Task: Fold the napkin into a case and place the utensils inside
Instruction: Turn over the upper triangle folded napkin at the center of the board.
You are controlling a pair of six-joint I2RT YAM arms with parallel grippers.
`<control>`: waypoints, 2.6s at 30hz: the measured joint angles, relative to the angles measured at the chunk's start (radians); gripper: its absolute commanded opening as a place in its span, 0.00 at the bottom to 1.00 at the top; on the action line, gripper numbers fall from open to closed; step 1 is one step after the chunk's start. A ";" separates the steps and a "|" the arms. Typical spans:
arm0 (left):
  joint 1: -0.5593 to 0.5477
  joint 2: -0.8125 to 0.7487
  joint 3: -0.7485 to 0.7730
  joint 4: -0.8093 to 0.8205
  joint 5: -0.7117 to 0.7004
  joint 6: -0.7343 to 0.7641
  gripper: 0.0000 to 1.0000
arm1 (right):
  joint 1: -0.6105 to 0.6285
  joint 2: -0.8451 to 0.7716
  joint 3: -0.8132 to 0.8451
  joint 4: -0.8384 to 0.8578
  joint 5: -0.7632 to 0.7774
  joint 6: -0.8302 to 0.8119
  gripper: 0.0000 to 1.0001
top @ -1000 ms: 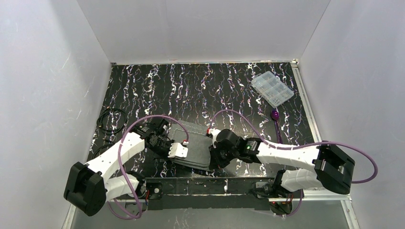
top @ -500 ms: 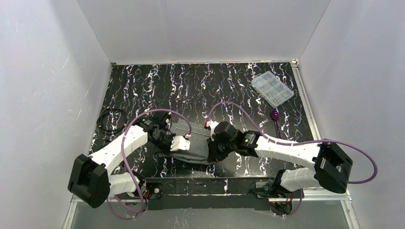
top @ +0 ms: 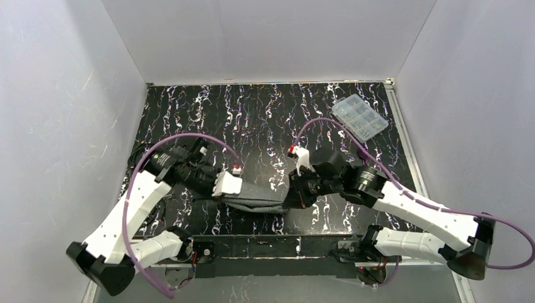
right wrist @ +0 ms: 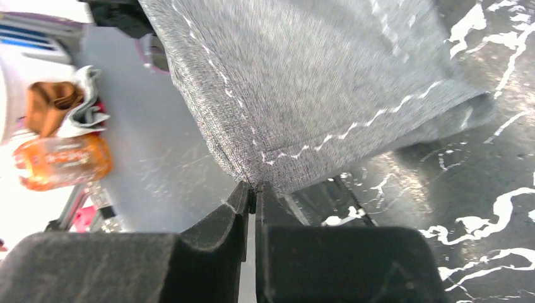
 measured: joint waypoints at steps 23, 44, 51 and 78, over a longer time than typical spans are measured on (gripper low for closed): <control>0.018 0.447 0.206 0.160 -0.157 -0.113 0.00 | -0.370 0.237 0.120 0.086 -0.141 -0.085 0.01; -0.032 0.146 0.404 -0.077 -0.061 -0.194 0.00 | -0.138 0.033 0.122 0.077 -0.181 -0.023 0.01; -0.053 0.056 0.383 -0.228 0.021 -0.241 0.00 | 0.054 -0.013 0.141 0.019 -0.081 0.063 0.01; 0.112 1.213 0.799 0.213 -0.222 -0.123 0.08 | -0.610 0.729 0.171 0.322 -0.144 -0.136 0.02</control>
